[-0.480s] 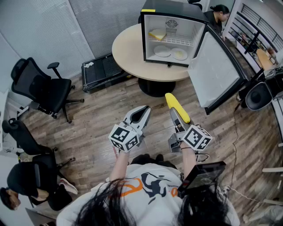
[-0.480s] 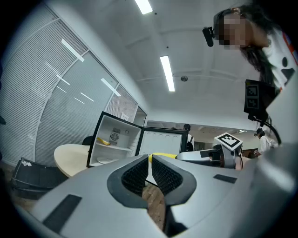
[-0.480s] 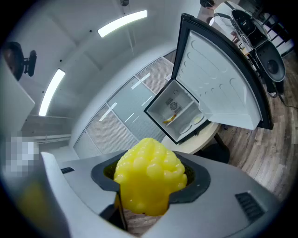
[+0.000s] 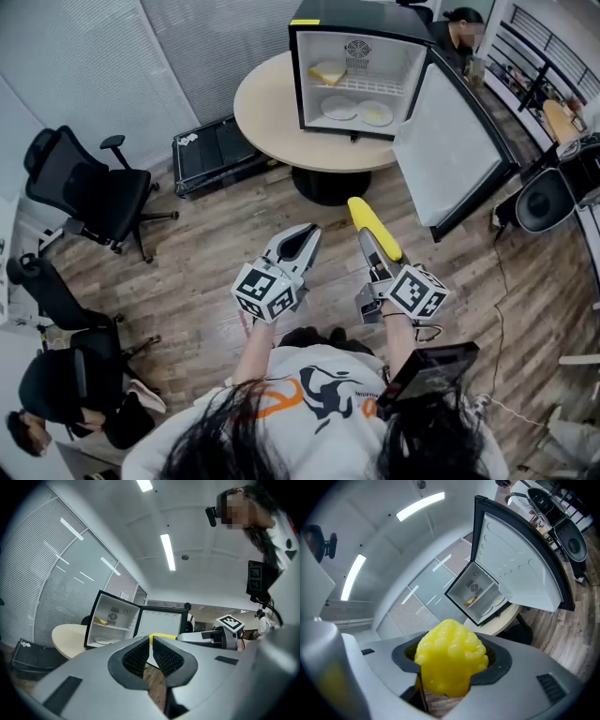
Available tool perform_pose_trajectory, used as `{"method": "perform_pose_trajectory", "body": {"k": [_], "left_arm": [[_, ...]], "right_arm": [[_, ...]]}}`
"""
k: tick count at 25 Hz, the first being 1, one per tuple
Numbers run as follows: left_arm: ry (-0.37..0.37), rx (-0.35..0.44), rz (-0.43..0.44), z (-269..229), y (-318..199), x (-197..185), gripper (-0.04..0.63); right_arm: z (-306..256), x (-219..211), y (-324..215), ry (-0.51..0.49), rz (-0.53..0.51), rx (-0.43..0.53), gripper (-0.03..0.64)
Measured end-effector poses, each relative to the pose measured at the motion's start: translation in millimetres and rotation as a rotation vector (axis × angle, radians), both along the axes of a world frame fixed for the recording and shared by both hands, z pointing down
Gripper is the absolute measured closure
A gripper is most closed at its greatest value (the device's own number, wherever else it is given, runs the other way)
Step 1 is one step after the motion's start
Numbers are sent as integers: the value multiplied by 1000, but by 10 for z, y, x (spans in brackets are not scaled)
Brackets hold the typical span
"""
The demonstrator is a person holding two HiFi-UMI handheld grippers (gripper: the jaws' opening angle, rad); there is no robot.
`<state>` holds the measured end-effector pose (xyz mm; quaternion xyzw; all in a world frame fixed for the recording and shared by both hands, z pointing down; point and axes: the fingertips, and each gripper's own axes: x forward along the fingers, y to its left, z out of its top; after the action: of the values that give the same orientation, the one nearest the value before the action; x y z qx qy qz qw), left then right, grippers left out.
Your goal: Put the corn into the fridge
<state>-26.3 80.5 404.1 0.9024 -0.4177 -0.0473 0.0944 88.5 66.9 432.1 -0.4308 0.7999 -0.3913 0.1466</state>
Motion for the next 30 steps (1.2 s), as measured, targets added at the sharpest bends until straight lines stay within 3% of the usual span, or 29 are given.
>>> {"method": "perform_pose_trajectory", "body": {"k": [18, 30], "left_arm": [[-30, -25, 3, 106, -208, 563, 580], [-58, -60, -49, 263, -554, 388, 580]], "right_arm": [[165, 377, -225, 20, -56, -6, 362], [310, 194, -630, 35, -117, -32, 362]]}}
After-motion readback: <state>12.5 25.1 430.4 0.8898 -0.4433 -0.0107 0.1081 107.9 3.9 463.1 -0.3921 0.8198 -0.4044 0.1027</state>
